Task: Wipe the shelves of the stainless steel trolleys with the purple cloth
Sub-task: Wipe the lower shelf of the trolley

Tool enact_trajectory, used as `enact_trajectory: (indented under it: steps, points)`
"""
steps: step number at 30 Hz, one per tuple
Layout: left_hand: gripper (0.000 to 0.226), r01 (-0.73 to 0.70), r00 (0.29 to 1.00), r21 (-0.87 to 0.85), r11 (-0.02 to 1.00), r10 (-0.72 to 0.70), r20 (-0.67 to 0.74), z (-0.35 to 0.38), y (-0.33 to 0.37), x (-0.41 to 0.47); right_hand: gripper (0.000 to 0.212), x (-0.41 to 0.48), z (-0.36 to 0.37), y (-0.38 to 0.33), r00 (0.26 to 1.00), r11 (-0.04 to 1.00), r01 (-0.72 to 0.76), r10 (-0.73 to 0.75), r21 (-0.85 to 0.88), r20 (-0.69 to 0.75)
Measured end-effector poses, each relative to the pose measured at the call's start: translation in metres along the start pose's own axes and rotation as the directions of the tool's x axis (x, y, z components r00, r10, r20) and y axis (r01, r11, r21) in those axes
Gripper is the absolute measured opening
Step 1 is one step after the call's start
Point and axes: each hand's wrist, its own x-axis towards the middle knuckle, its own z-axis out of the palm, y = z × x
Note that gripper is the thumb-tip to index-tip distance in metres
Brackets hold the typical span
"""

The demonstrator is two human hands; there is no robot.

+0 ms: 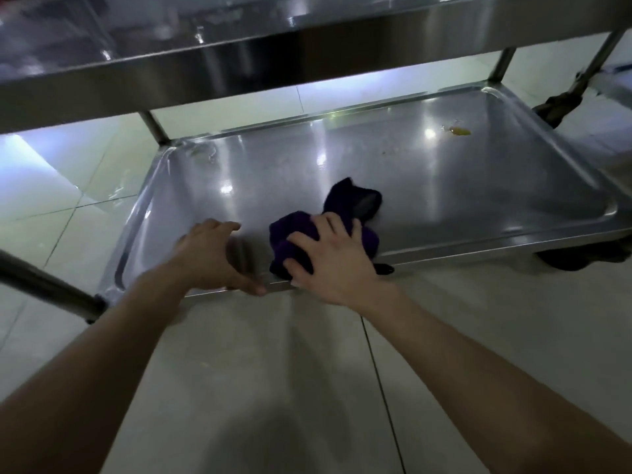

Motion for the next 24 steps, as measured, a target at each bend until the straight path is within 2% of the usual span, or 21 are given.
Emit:
enact_trajectory:
  steps: [2, 4, 8, 10, 12, 15, 18, 21, 24]
  points:
    - [0.184, 0.025, 1.0, 0.019, 1.0, -0.025, 0.019, -0.003, -0.018, -0.002, 0.054, -0.001, 0.005, -0.012, 0.984, 0.983, 0.173, -0.175, 0.053, 0.024]
    - [0.179, 0.052, 0.999, -0.012, 0.999, -0.051, 0.019, -0.007, -0.043, -0.006, 0.056, -0.003, 0.001, -0.001, 0.977, 0.974, 0.213, -0.214, 0.074, 0.005]
    - [0.142, 0.131, 0.991, -0.054, 0.99, -0.13, 0.026, -0.014, -0.077, -0.018, 0.061, 0.011, -0.003, 0.017, 0.996, 0.993, 0.094, -0.094, 0.066, -0.009]
    - [0.122, 0.133, 0.99, -0.083, 0.988, -0.129, 0.053, -0.013, -0.081, -0.02, 0.064, 0.033, 0.0, 0.015, 1.0, 0.999, 0.028, -0.028, 0.021, 0.008]
    - [0.111, 0.117, 0.993, -0.085, 0.99, -0.115, 0.029, -0.01, -0.082, -0.02, 0.068, 0.067, 0.004, 0.011, 0.999, 0.999, -0.039, 0.04, -0.034, 0.034]
    - [0.116, 0.117, 0.993, -0.037, 0.992, -0.117, -0.004, -0.002, -0.086, -0.015, 0.071, 0.13, 0.014, -0.006, 0.986, 0.987, -0.119, 0.13, -0.104, 0.103]
    - [0.122, 0.115, 0.993, -0.024, 0.993, -0.115, -0.004, 0.005, -0.091, -0.012, 0.069, 0.178, 0.027, -0.043, 0.978, 0.987, -0.118, 0.135, -0.112, 0.161]
    - [0.118, 0.12, 0.993, -0.08, 0.99, -0.121, -0.015, 0.01, -0.096, -0.01, 0.066, 0.172, 0.037, -0.082, 0.984, 0.991, -0.006, 0.03, -0.132, 0.176]
    - [0.124, 0.135, 0.988, -0.161, 0.978, -0.144, -0.049, 0.016, -0.1, -0.008, 0.063, 0.117, 0.037, -0.096, 0.981, 0.985, 0.157, -0.146, -0.077, 0.13]
